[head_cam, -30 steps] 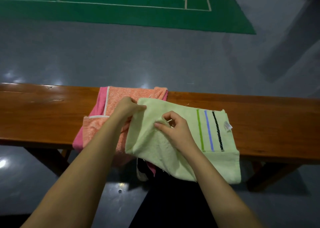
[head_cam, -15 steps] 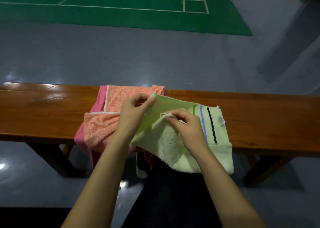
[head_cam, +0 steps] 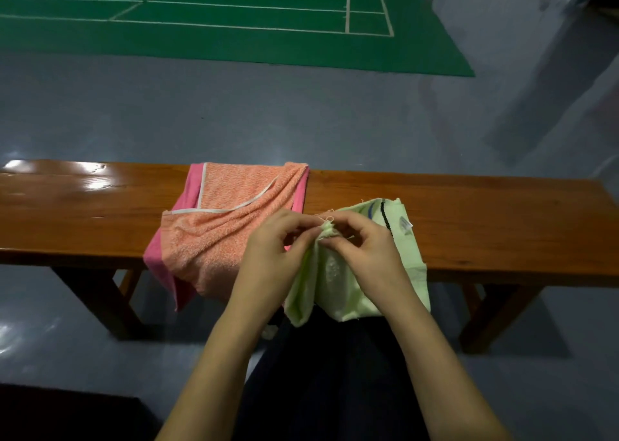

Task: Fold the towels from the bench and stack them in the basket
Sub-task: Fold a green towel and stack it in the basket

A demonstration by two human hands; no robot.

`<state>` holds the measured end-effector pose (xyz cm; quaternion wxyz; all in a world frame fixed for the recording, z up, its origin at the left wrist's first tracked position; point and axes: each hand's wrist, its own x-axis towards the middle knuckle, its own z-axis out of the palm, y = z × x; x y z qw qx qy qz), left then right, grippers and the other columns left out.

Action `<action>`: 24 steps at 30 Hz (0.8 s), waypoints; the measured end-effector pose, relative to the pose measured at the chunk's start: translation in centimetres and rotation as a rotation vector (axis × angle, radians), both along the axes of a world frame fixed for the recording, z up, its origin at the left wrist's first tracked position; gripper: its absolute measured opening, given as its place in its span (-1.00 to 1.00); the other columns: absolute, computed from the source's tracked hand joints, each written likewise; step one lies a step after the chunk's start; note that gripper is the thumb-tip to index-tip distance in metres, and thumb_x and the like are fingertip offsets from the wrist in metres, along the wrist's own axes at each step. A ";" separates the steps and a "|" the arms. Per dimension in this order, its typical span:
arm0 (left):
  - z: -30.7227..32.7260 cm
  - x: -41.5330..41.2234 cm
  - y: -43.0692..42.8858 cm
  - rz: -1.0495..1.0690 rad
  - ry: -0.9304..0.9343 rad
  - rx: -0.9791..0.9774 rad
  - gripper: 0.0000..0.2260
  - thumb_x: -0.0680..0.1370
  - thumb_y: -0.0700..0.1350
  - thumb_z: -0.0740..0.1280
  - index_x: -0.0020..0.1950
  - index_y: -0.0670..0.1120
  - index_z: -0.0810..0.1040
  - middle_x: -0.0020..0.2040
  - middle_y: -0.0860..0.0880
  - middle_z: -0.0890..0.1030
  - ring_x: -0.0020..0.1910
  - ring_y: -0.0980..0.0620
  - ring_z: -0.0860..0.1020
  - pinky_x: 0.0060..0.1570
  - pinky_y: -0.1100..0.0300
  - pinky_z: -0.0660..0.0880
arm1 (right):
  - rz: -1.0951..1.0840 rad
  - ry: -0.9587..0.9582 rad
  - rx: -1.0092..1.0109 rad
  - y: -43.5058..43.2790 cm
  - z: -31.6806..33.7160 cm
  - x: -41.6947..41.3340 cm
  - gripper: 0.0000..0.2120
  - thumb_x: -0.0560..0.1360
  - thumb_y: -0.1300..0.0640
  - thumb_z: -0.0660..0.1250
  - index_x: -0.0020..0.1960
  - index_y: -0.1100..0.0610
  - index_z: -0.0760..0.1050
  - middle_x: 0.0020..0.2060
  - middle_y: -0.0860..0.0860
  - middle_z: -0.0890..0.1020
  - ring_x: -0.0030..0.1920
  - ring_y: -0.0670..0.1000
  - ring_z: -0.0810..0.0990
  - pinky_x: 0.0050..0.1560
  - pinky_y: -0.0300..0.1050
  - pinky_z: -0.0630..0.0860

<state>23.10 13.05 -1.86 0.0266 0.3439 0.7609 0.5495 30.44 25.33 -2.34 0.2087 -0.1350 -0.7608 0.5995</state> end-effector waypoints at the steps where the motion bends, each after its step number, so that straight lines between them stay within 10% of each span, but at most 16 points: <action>1: 0.0 0.2 0.0 0.004 0.031 -0.004 -0.81 0.49 -0.28 0.38 -0.07 0.03 0.59 -0.12 0.10 0.59 -0.11 0.23 0.54 -0.08 0.42 0.42 | -0.009 -0.004 0.006 0.0 0.0 0.1 -0.78 0.42 0.32 0.42 -0.02 0.05 0.61 -0.15 -0.12 0.65 -0.10 -0.22 0.57 0.02 -0.28 0.50; 9: -5.9 3.1 -1.9 0.099 0.112 -0.337 -0.63 0.38 -0.33 0.36 0.17 -0.16 0.41 0.02 -0.11 0.48 -0.02 -0.12 0.49 -0.02 0.08 0.38 | -0.135 0.053 -0.043 0.4 -0.1 0.7 -0.80 0.45 0.29 0.40 -0.14 0.00 0.55 -0.23 -0.15 0.62 -0.17 -0.23 0.56 -0.05 -0.35 0.48; 15: -6.6 3.4 -5.2 0.043 0.127 -0.256 -0.64 0.49 -0.33 0.19 0.07 0.14 0.33 0.00 0.11 0.42 -0.04 0.27 0.45 -0.04 0.50 0.32 | -0.202 0.036 -0.034 1.4 0.0 1.5 -0.87 0.48 0.24 0.38 -0.08 0.01 0.57 -0.15 -0.10 0.62 -0.07 -0.15 0.57 0.00 -0.28 0.52; 24: -5.8 1.5 -7.8 -0.069 0.357 -0.373 -0.85 0.47 -0.09 0.18 -0.21 -0.12 0.48 -0.11 0.08 0.48 -0.14 0.12 0.47 -0.16 0.23 0.41 | -0.230 0.056 -0.049 1.8 0.1 1.8 -0.86 0.49 0.23 0.38 -0.10 -0.02 0.57 -0.19 -0.15 0.61 -0.12 -0.19 0.55 -0.01 -0.28 0.52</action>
